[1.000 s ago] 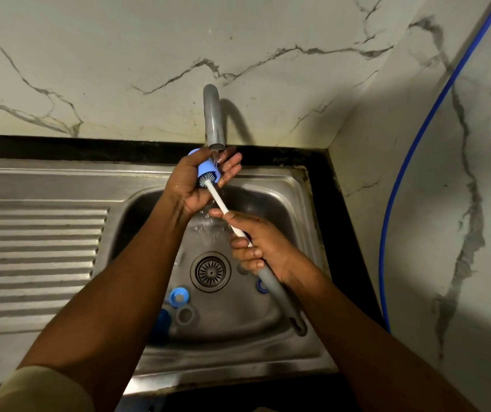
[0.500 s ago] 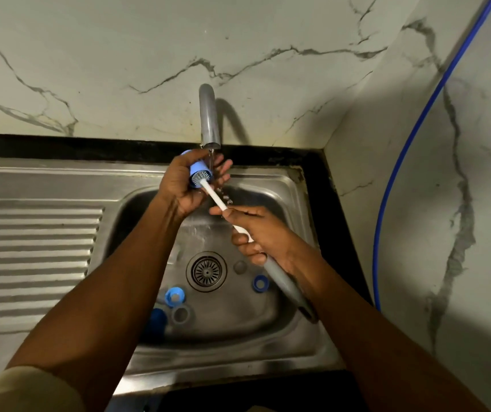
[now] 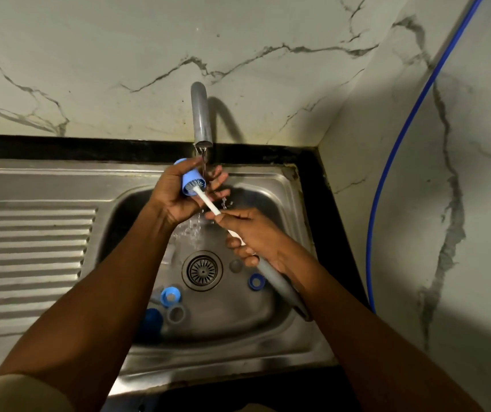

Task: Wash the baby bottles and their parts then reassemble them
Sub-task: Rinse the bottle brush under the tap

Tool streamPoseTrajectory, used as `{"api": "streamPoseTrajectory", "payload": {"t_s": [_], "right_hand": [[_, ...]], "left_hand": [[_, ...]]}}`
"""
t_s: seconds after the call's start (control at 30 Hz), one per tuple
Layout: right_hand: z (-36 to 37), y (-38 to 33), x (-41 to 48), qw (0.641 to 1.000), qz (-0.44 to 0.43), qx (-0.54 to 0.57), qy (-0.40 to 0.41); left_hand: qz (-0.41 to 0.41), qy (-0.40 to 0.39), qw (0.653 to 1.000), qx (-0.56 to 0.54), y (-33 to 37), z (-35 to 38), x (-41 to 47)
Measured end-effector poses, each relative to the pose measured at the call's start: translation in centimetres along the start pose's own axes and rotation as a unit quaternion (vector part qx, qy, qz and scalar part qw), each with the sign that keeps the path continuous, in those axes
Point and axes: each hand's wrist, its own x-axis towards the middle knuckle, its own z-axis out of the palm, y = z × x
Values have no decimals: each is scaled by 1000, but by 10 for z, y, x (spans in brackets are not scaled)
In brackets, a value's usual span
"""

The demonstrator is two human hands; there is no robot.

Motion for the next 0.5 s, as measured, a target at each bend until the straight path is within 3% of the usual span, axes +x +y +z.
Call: {"api": "streamPoseTrajectory", "payload": {"t_s": [0.07, 0.1, 0.13, 0.17, 0.2, 0.23, 0.27, 0.37, 0.43, 0.5], "right_hand": [[1, 1, -2, 997, 5, 65, -40], [5, 2, -1, 1000, -14, 21, -15], [7, 1, 2, 993, -41, -100, 37], [8, 0, 4, 957, -71, -264, 100], [7, 1, 5, 894, -90, -414, 145], [9, 3, 5, 839, -97, -508, 172], [12, 3, 3, 813, -104, -542, 187], [21, 5, -2, 827, -98, -524, 179], [23, 8, -10, 869, -89, -454, 174], [22, 11, -17, 912, -89, -361, 176]], "left_hand": [[5, -6, 997, -76, 1, 2, 0], [22, 24, 997, -71, 0, 6, 3], [40, 61, 997, -23, -2, 13, 5], [59, 106, 991, 55, -5, 17, 10], [79, 146, 977, 134, -9, 19, 13], [99, 180, 961, 187, -14, 20, 16], [116, 207, 948, 211, -16, 18, 21], [157, 264, 930, 203, -22, 6, 28], [160, 285, 928, 176, -20, -8, 33], [126, 263, 948, 125, -15, -23, 35]]}}
